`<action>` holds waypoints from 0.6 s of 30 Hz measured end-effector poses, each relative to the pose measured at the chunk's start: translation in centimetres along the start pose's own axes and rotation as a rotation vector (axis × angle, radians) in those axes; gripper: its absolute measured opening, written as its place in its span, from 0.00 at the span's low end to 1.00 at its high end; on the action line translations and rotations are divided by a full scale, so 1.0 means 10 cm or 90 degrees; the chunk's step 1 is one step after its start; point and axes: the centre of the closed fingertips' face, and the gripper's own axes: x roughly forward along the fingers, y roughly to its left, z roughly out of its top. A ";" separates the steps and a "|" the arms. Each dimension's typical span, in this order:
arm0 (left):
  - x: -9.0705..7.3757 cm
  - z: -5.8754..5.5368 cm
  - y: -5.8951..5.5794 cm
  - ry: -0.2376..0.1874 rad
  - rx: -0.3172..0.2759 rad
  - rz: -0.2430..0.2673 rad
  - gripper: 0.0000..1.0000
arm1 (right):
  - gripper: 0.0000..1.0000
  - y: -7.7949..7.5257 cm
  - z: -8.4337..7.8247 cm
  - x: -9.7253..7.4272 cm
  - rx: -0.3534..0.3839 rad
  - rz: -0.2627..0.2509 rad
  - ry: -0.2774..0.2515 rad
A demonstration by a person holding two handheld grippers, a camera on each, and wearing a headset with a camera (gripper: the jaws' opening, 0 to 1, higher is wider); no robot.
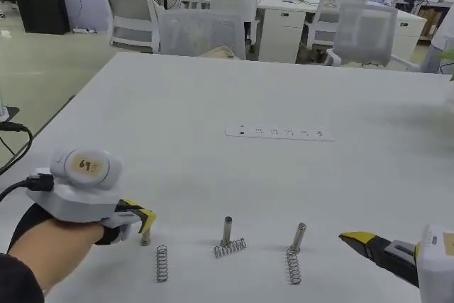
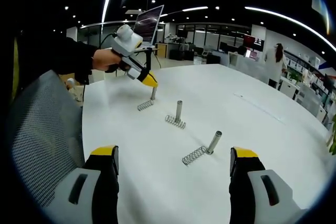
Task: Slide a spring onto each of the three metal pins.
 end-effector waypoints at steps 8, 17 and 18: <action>0.00 -0.02 -0.02 -0.001 -0.011 -0.004 0.00 | 0.86 0.01 -0.01 0.00 -0.001 0.000 0.002; 0.00 -0.02 -0.02 0.001 -0.008 -0.006 0.00 | 0.86 0.01 -0.01 0.00 -0.002 0.001 0.002; 0.00 -0.02 -0.02 0.000 -0.007 -0.006 0.00 | 0.86 0.01 -0.01 0.00 -0.002 0.001 0.002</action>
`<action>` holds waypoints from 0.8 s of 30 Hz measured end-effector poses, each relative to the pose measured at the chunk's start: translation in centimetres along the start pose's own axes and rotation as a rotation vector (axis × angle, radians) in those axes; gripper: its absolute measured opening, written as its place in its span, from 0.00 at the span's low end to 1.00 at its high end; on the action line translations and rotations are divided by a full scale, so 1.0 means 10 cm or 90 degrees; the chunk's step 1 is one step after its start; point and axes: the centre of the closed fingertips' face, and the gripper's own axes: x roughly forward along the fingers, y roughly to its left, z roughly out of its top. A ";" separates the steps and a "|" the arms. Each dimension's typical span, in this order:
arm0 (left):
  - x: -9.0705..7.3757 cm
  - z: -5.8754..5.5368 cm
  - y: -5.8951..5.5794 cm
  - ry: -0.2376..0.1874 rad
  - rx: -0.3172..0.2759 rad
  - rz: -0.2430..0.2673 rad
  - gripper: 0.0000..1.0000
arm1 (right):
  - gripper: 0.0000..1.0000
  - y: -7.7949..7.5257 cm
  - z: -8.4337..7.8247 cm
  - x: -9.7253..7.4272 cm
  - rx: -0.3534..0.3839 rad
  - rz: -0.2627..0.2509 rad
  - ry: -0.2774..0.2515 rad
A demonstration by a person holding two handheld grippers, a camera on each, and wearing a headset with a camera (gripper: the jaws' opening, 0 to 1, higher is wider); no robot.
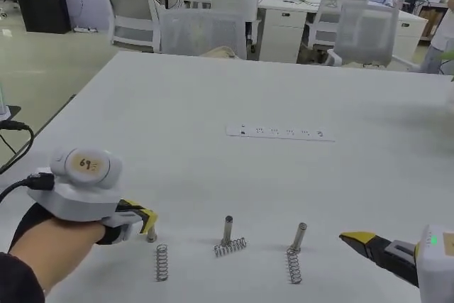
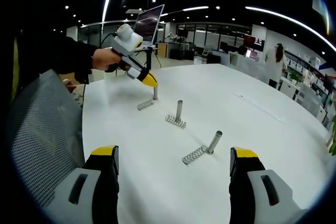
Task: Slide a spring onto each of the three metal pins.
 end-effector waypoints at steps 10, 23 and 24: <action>0.00 0.02 -0.02 -0.005 0.022 -0.005 0.01 | 0.86 0.01 -0.01 0.00 -0.001 0.002 0.003; -0.03 0.02 -0.03 -0.009 0.022 -0.004 0.07 | 0.86 0.02 -0.01 0.00 -0.002 0.003 0.004; -0.04 0.02 -0.03 -0.011 0.022 -0.004 0.08 | 0.86 0.02 -0.01 0.00 -0.003 0.003 0.004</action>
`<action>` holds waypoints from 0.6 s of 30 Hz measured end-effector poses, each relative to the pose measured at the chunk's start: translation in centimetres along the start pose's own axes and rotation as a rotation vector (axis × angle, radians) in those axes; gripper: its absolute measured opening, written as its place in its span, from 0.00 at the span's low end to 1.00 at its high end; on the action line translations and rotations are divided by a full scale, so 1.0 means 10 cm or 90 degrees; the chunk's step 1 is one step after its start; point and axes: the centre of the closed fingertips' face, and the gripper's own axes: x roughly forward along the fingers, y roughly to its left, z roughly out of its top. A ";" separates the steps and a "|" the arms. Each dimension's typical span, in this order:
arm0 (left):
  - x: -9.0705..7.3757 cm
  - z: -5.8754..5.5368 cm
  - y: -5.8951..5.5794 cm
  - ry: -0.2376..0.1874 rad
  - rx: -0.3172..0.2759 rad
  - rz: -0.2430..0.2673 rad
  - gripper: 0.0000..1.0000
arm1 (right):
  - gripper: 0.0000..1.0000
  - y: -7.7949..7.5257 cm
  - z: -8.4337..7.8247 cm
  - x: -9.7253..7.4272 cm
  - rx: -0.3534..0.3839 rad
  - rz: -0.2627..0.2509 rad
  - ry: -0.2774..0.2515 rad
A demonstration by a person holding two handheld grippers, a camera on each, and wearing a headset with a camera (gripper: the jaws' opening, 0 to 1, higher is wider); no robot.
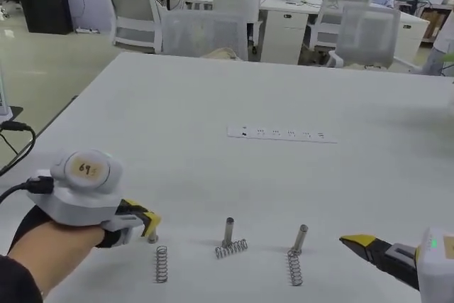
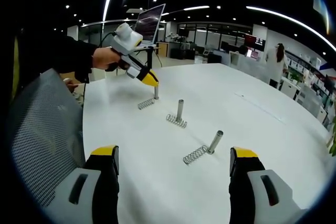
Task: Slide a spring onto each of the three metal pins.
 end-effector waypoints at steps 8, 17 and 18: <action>-0.07 0.03 0.01 -0.017 -0.004 0.013 0.19 | 0.86 0.00 0.01 0.00 -0.002 0.001 -0.001; -0.18 0.06 -0.02 -0.039 -0.020 0.021 0.31 | 0.86 0.01 0.01 0.00 -0.002 0.002 -0.002; -0.20 0.06 -0.03 -0.041 -0.021 0.020 0.32 | 0.86 0.01 0.01 0.01 -0.002 0.002 -0.002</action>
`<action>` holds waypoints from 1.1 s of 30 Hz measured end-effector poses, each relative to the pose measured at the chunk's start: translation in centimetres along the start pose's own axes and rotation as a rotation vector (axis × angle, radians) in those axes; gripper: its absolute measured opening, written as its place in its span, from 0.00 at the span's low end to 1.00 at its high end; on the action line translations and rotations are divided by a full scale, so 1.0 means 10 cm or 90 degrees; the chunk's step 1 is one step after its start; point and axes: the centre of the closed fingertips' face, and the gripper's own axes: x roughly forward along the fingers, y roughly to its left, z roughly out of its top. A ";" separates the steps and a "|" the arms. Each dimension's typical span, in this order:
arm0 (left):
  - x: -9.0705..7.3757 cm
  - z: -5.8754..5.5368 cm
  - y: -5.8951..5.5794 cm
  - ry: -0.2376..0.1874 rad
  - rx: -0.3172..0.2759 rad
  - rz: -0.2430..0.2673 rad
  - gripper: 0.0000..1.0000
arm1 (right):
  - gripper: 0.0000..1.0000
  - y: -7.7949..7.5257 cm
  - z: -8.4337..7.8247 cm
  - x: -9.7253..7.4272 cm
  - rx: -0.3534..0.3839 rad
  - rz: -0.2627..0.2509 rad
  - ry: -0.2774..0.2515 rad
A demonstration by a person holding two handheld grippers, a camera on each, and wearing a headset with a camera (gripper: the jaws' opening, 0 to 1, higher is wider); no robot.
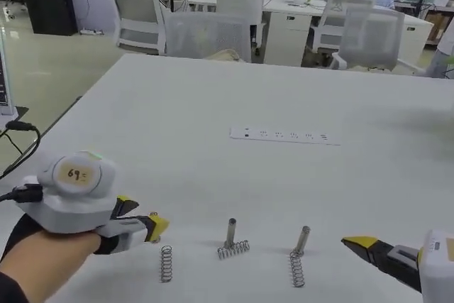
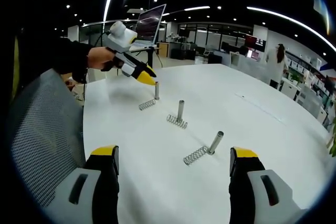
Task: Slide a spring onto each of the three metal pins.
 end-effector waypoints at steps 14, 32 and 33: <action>-0.13 -0.28 -0.08 0.024 -0.022 -0.011 0.34 | 0.86 -0.02 0.01 0.00 0.002 -0.003 -0.004; -0.23 -0.45 -0.18 0.031 -0.035 -0.045 0.34 | 0.77 -0.07 -0.14 0.06 0.018 -0.001 0.040; -0.24 -0.46 -0.19 0.030 -0.035 -0.047 0.34 | 0.76 -0.07 -0.17 0.08 0.018 0.002 0.053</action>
